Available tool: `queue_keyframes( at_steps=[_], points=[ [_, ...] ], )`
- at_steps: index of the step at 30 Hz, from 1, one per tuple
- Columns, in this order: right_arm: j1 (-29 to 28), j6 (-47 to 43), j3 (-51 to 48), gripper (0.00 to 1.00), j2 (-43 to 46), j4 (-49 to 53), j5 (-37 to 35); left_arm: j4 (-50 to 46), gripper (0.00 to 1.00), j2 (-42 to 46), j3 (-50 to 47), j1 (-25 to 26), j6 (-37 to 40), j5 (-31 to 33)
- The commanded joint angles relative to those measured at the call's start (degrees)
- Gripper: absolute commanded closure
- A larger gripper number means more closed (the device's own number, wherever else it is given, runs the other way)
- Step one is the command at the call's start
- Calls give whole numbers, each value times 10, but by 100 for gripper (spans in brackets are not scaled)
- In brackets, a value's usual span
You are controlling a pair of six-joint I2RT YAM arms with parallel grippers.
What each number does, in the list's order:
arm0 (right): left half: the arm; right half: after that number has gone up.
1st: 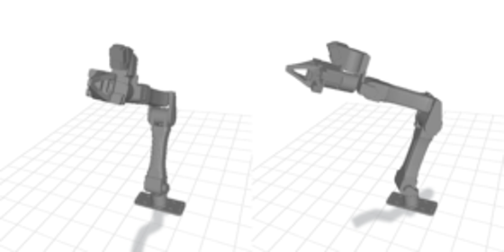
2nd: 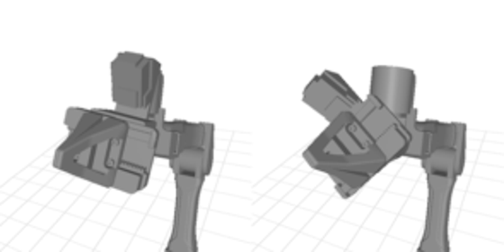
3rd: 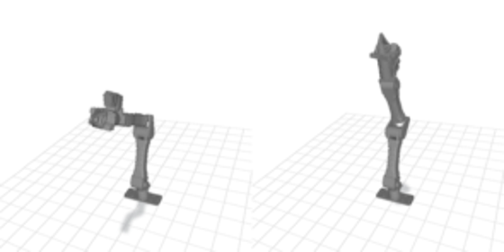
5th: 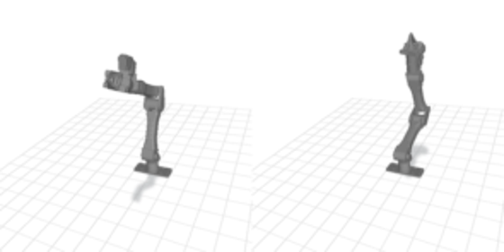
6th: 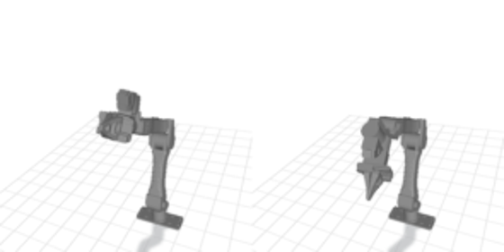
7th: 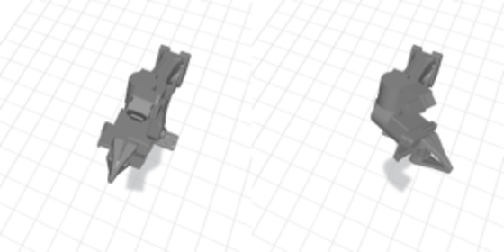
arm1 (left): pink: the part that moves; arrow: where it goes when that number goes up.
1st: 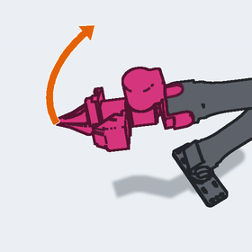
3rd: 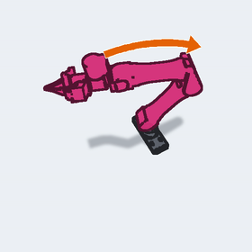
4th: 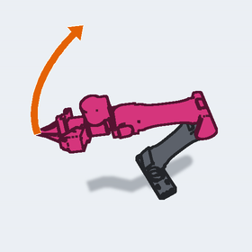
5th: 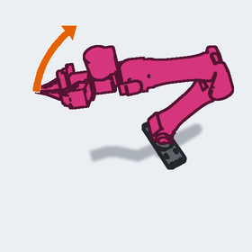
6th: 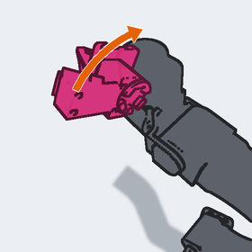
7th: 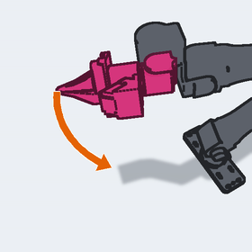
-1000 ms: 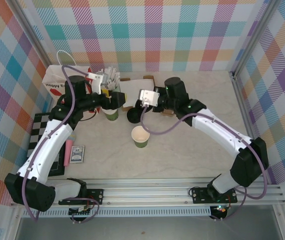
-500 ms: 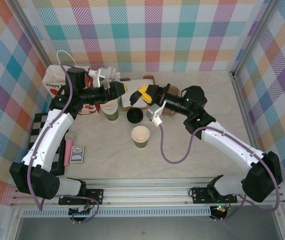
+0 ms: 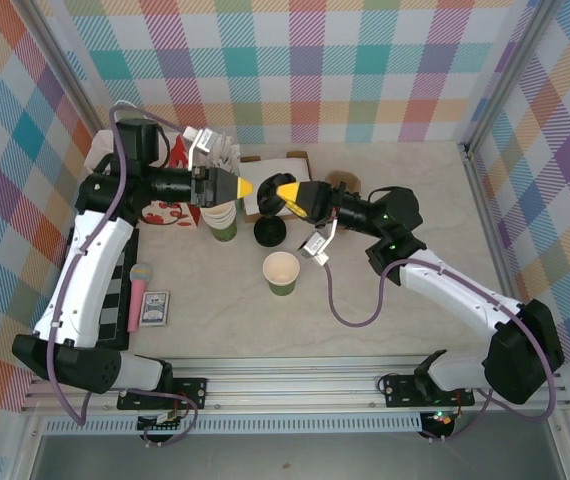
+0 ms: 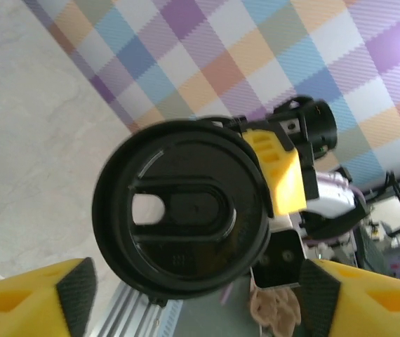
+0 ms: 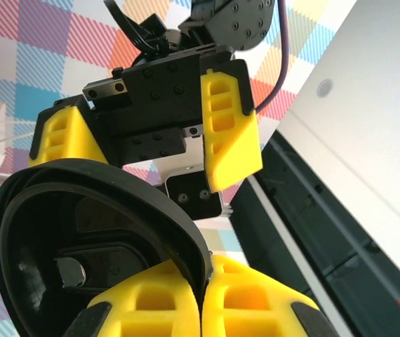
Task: Pack the takeout coffee
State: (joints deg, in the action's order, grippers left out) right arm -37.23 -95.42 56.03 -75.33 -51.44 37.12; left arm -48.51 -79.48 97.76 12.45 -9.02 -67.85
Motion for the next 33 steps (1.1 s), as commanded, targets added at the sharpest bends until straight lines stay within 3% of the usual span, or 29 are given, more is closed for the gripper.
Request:
queue_keyframes(
  at_steps=[1,5,8,11,14,19,24,33],
  points=[
    [-5,6,20,100,-9,-42,44,-145,28,-26,51,-6,123,-16],
    [-6,-18,34,100,-15,5,59,-175,33,-39,71,4,147,77],
    [-12,-12,43,100,-24,9,65,-165,36,-34,70,14,171,76],
    [-16,16,53,100,-25,12,67,-177,29,-27,69,17,212,73],
    [-22,21,60,100,-21,35,63,-188,29,-29,74,17,237,62],
    [-33,18,60,100,-24,28,59,-216,46,-44,95,17,262,49],
    [-40,14,65,100,-24,31,62,-201,53,-47,95,17,264,7],
    [-53,5,72,100,-26,42,58,-220,70,-63,96,17,281,-4]
  ],
)
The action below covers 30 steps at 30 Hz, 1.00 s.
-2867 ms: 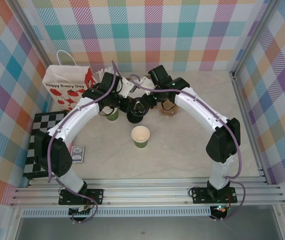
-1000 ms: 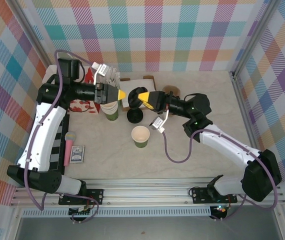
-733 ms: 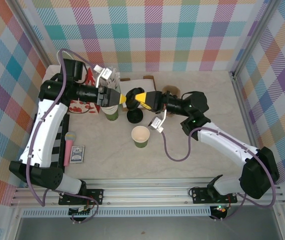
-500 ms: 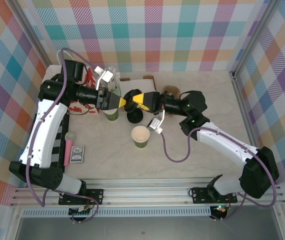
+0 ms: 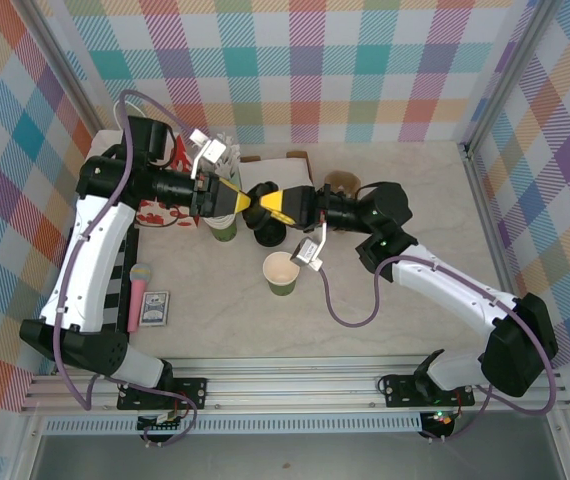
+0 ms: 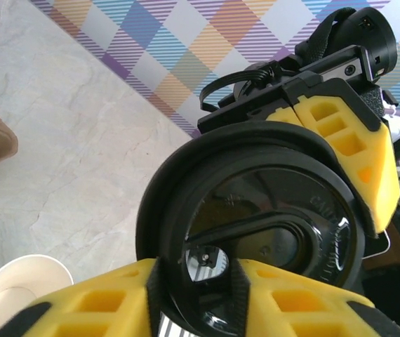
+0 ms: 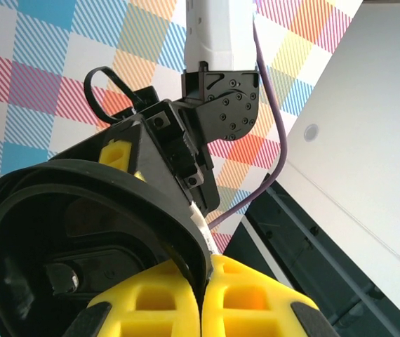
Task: Pack the takeout coffee
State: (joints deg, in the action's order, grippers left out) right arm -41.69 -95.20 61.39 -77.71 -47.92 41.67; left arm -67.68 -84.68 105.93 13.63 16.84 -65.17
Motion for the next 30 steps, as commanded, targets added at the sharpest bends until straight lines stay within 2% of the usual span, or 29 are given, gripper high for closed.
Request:
queue_keyframes(
  at_steps=[1,6,11,15,18,21,22,23,25,26,29,30],
  points=[
    [-10,3,19,100,-3,7,11,-31,71,-10,13,5,25,-31],
    [-13,-3,17,100,-4,10,7,-14,72,-6,-9,9,25,-46],
    [-16,-7,22,100,-10,12,6,-28,85,-14,-7,16,37,-47],
    [-19,-19,29,100,-16,18,-2,-32,90,-9,-14,25,52,-41],
    [-19,-28,30,100,-18,26,-7,-11,100,4,-26,28,47,-37],
    [-19,-41,29,99,-11,64,-20,34,100,23,-45,28,20,-18],
    [-19,-48,28,92,-7,90,-28,61,100,31,-55,28,2,-5],
    [-19,-53,30,77,-2,134,-41,87,100,41,-66,28,-18,13],
    [-18,-51,38,58,11,228,-77,125,100,57,-84,28,-48,64],
    [-18,-17,45,41,18,270,-113,143,100,66,-94,28,-64,101],
    [-17,158,63,1,29,323,-229,192,100,89,-130,28,-100,238],
    [-12,224,81,0,32,365,-278,206,100,92,-141,28,-120,277]
  ],
)
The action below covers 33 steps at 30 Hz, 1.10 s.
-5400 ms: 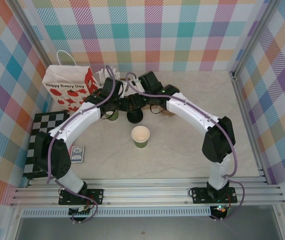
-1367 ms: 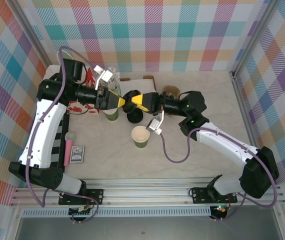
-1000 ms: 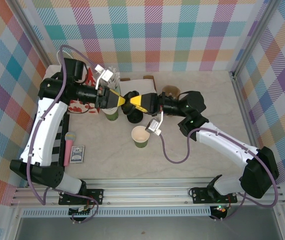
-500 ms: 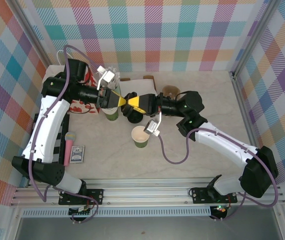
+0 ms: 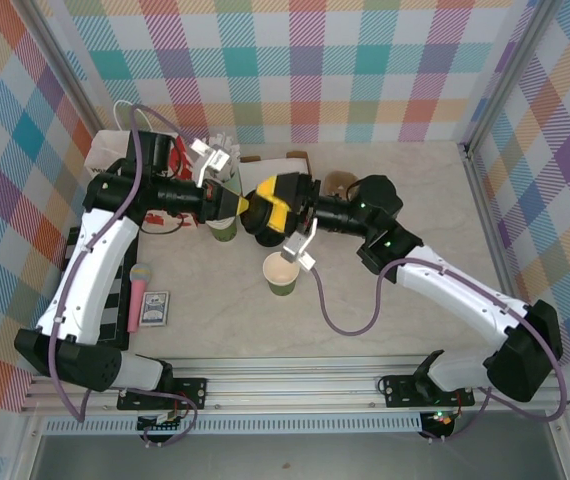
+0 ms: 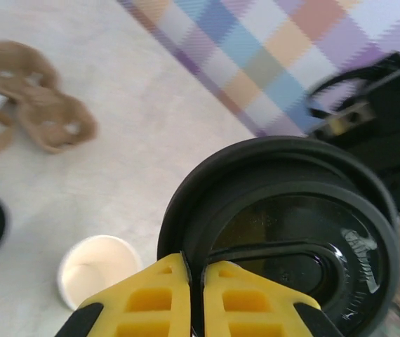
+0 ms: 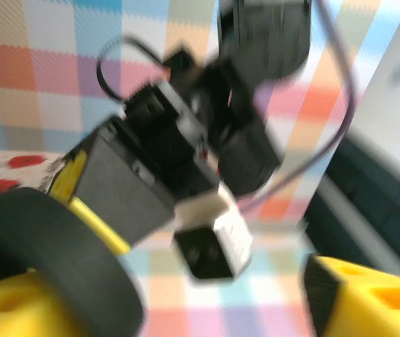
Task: Pack the takeout coffee
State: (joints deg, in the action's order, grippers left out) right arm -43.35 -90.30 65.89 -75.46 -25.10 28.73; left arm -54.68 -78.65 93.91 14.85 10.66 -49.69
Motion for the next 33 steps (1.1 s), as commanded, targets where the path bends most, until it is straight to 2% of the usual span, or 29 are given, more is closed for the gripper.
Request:
queue_keyframes(
  at_steps=[1,3,6,7,9,11,13,14,16,20,22,23,24,26,30,33],
  points=[
    [12,230,56,0,10,189,-187,86,100,32,-27,16,-73,149],
    [35,327,70,0,14,252,-219,97,100,28,-32,16,-96,178],
    [66,499,55,0,20,264,-268,117,100,25,-48,18,-132,197],
    [69,546,56,0,15,267,-301,119,100,24,-53,19,-141,192],
    [75,681,72,0,-5,290,-422,126,100,21,-66,19,-164,190],
    [93,823,119,0,-41,398,-515,126,100,19,-74,21,-184,192],
    [112,980,145,0,-62,492,-562,127,100,22,-82,25,-196,201],
    [119,1062,152,0,-71,543,-578,127,100,24,-86,29,-198,215],
    [121,1156,147,0,-68,600,-585,125,100,29,-101,38,-216,249],
    [123,1318,94,0,-25,603,-584,135,100,24,-133,45,-283,238],
    [132,1422,73,0,-6,637,-590,122,100,21,-137,65,-302,268],
    [143,1465,60,0,6,654,-585,102,100,20,-137,87,-306,304],
    [149,1471,51,0,14,661,-578,87,100,18,-136,104,-309,333],
    [153,1423,33,0,35,654,-568,56,100,12,-135,139,-320,379],
    [155,1363,24,0,58,658,-543,31,100,-8,-139,178,-355,415],
    [162,1331,25,0,53,651,-467,25,100,-30,-125,202,-380,438]
  ],
)
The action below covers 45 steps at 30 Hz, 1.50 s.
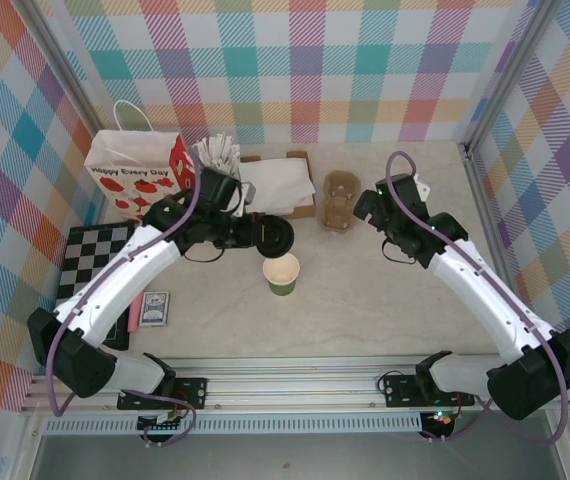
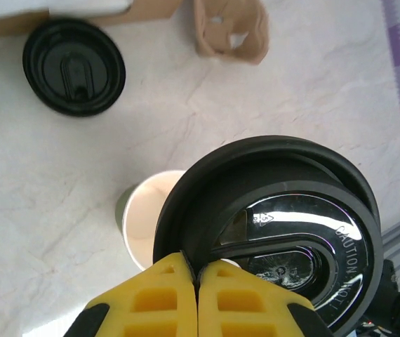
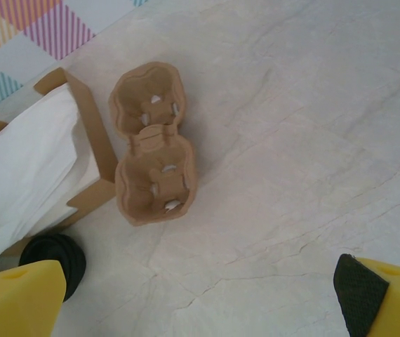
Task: Pack the takeout coffee
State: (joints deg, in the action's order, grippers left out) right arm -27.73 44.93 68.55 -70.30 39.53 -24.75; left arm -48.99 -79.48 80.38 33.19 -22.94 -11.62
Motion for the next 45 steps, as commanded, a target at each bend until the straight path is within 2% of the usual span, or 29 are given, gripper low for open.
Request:
queue_keyframes(
  at_steps=[1,6,11,13,14,19,23,28,45],
  points=[
    [8,-27,2,0,-5,6,106,-39,100,-29,17,30,-52,73],
    [8,-70,-29,0,-12,-52,309,-110,100,-72,47,65,-80,127],
    [8,-32,-116,0,13,-146,418,-133,100,-102,70,88,-95,117],
    [8,-39,-126,0,-10,-169,506,-124,100,-111,64,93,-98,107],
    [5,-38,-120,0,-25,-159,520,-120,100,-117,63,94,-99,101],
    [1,-30,-148,0,-42,-167,510,-103,100,-127,51,104,-96,132],
    [0,-39,-176,1,-64,-226,562,-42,100,-110,9,104,-102,141],
    [-8,-50,-200,7,-75,-252,559,-58,100,-117,10,103,-88,165],
    [-21,-56,-200,20,-125,-280,585,-40,100,-129,-10,104,-92,143]
  ],
)
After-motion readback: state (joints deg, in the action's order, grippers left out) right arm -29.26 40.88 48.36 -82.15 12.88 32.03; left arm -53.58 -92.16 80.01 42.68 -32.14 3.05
